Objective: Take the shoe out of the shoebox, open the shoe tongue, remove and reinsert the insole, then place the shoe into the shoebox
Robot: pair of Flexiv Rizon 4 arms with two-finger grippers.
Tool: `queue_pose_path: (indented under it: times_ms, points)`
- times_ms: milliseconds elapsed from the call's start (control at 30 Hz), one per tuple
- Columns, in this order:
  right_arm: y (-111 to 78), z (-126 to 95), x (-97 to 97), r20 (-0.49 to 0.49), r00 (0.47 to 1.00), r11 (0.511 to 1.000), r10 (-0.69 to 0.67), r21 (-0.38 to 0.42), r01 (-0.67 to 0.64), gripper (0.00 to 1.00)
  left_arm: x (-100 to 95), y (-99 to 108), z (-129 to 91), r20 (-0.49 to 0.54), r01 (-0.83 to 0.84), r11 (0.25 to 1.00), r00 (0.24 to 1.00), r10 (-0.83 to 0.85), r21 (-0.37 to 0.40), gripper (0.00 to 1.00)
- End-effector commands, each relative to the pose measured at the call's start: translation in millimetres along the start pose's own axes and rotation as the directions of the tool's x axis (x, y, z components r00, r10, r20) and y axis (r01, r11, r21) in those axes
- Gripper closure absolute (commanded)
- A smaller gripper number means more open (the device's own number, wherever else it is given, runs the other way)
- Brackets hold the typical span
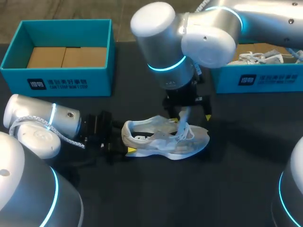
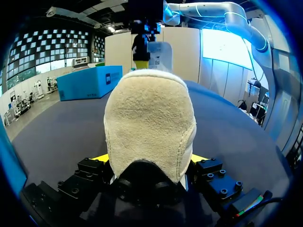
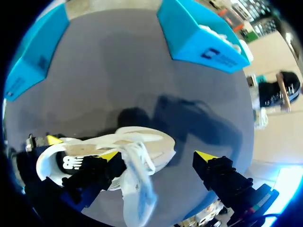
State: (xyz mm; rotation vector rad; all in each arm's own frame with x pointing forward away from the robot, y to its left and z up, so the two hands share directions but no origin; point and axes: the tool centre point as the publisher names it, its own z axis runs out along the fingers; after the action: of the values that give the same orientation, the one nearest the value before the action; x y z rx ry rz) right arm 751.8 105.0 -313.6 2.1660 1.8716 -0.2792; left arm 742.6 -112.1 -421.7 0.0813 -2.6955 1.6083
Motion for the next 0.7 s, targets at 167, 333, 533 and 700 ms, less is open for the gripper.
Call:
queue_pose_path:
  times_ms: [167, 333, 533, 700]
  points:
    - [16.4, -43.4, 11.6, 0.027, 0.980, 0.971, -0.197, -0.132, 0.198, 0.00, -0.9, 1.9, -0.5, -0.002, 0.000, 1.000, 1.000, 0.000, -0.004, 1.00]
    - [25.9, -57.4, 28.1, 0.030, 0.942, 0.925, -0.335, -0.179, 0.335, 0.00, -0.9, 1.9, -0.5, -0.002, 0.000, 1.000, 1.000, 0.000, -0.004, 1.00]
    - [30.8, -69.7, 53.7, 0.020, 0.850, 0.818, -0.526, -0.262, 0.512, 0.00, -0.9, 1.9, -0.5, -0.002, 0.000, 1.000, 1.000, 0.000, -0.004, 1.00]
    - [28.0, -79.2, 74.6, 0.041, 0.704, 0.653, -0.709, -0.340, 0.677, 0.31, -0.9, 1.9, -0.5, -0.002, 0.000, 1.000, 1.000, 0.000, -0.004, 1.00]
